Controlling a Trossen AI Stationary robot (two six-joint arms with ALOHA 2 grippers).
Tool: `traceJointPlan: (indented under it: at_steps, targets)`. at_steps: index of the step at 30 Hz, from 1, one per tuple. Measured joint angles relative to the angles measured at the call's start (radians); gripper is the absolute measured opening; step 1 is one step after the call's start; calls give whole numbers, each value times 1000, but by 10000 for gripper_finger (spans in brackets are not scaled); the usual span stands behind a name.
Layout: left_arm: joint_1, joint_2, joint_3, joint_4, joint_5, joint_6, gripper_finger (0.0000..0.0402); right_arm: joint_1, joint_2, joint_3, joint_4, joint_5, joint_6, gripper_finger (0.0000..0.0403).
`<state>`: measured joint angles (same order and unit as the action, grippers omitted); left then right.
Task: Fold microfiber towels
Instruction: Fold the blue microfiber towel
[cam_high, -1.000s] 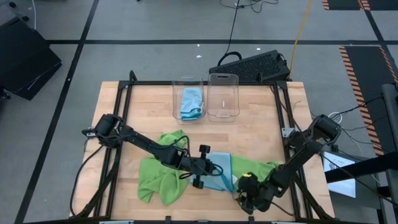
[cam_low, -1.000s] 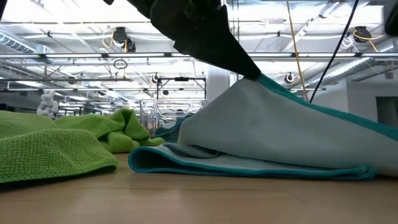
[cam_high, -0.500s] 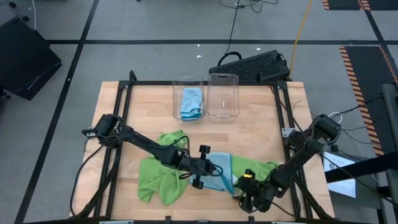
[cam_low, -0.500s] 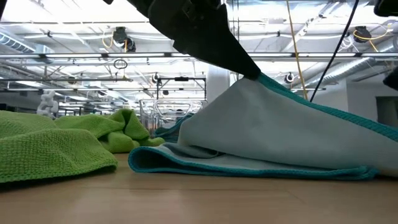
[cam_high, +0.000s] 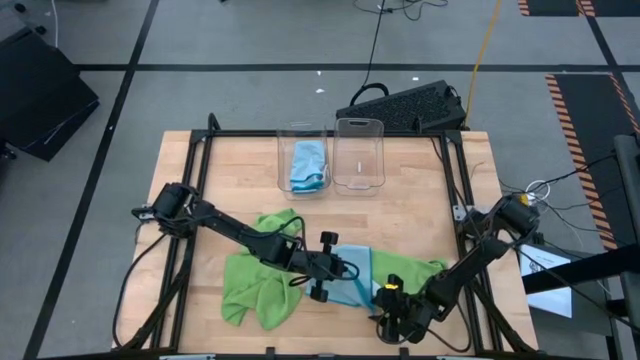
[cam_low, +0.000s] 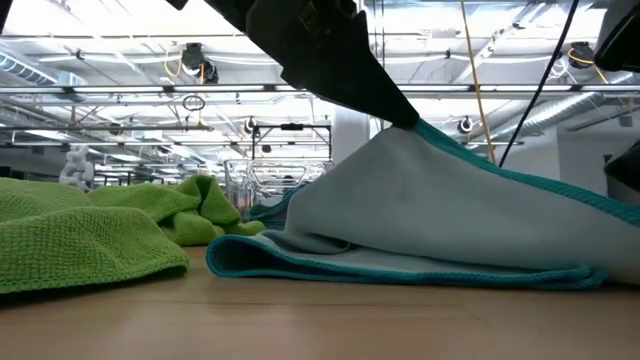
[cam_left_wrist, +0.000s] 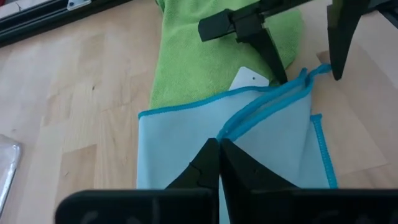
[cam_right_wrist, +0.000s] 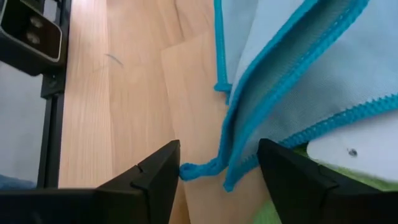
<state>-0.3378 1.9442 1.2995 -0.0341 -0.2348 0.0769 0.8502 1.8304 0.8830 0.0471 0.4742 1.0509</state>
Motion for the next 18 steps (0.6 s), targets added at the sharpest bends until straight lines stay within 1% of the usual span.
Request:
traceJointPlan:
  at_steps: [4, 7, 11, 18]
  targets:
    - [0, 0, 0, -2, 1, 0, 3, -12, 16, 1, -1, 8, 2, 204]
    - [0, 0, 0, -8, 3, -2, 5, -18, 17, 1, -11, 10, 0, 181]
    - [2, 0, 0, -24, 5, -4, 3, -20, 18, 0, -27, 8, -6, 127]
    - [13, 0, 0, -24, 6, -4, 3, -23, 18, -1, -57, -10, 10, 16]
